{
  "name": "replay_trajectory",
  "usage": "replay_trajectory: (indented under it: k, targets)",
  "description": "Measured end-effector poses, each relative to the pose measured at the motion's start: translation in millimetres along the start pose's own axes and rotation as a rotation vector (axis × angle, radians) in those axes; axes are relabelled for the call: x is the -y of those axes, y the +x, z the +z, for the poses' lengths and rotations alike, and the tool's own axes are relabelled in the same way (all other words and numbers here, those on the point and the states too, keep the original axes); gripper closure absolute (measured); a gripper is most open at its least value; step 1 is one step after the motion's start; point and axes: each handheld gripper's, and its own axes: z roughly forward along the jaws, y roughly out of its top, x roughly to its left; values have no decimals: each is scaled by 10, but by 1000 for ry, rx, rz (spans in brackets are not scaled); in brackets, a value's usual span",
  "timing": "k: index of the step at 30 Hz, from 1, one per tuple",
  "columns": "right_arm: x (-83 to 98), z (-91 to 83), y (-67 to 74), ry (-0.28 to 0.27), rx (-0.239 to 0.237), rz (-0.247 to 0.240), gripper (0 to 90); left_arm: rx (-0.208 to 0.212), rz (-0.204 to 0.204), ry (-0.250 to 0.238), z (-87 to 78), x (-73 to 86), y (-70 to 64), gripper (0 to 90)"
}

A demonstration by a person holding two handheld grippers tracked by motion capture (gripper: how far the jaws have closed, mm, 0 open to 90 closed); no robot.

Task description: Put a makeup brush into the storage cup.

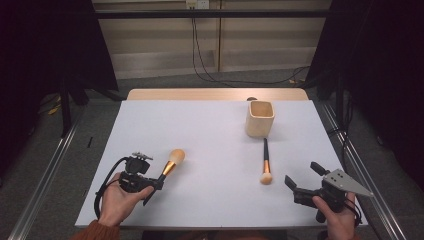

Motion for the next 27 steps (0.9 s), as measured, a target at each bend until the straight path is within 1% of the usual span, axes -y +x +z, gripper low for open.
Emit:
replay_trajectory:
  k: [2,3,5,6,7,8,10,11,12,13,15,16,17,18,19,21,25,26,27]
  targets:
    - [-1,-1,1,1,0,0,7,15,12,-44,-16,4,-6,754]
    - [-1,-1,2,0,-1,0,7,21,15,-53,-24,3,-7,754]
    - [-1,-1,2,0,-1,-1,7,23,30,-88,-44,2,-21,754]
    - [0,-1,2,-1,-1,0,7,31,33,-95,-46,-1,-23,754]
    - [0,-1,1,-1,-1,0,7,30,33,-115,-53,0,-31,754]
    - [-1,-1,1,-2,-1,-1,7,29,43,-120,-54,-2,-34,754]
    - [0,-1,2,-3,-2,0,7,34,40,-138,-59,-2,-33,754]
    - [0,-2,3,-2,-3,0,7,34,51,-146,-62,-3,-34,754]
    - [0,-3,3,-3,-4,-1,7,31,48,-162,-63,1,-37,755]
    - [0,-3,4,-3,-5,0,7,35,53,-158,-64,-2,-36,754]
    - [0,-2,6,-5,-7,2,7,46,50,-186,-67,2,-37,754]
    - [0,-1,7,-6,-8,2,7,50,56,-194,-70,4,-36,754]
    - [0,-1,8,-5,-9,3,7,51,66,-222,-79,8,-42,754]
    - [0,1,11,-8,-10,7,7,61,67,-236,-87,5,-47,754]
    - [0,2,14,-9,-12,7,7,64,84,-246,-98,2,-41,754]
    - [-1,6,22,-9,-18,7,7,70,90,-285,-117,-4,-57,754]
    - [-2,21,46,-18,-33,8,7,82,104,-334,-139,-16,-88,754]
    - [-4,23,52,-18,-36,8,7,82,115,-350,-154,-21,-102,754]
    - [-7,28,61,-23,-44,16,7,84,115,-354,-158,-24,-106,754]
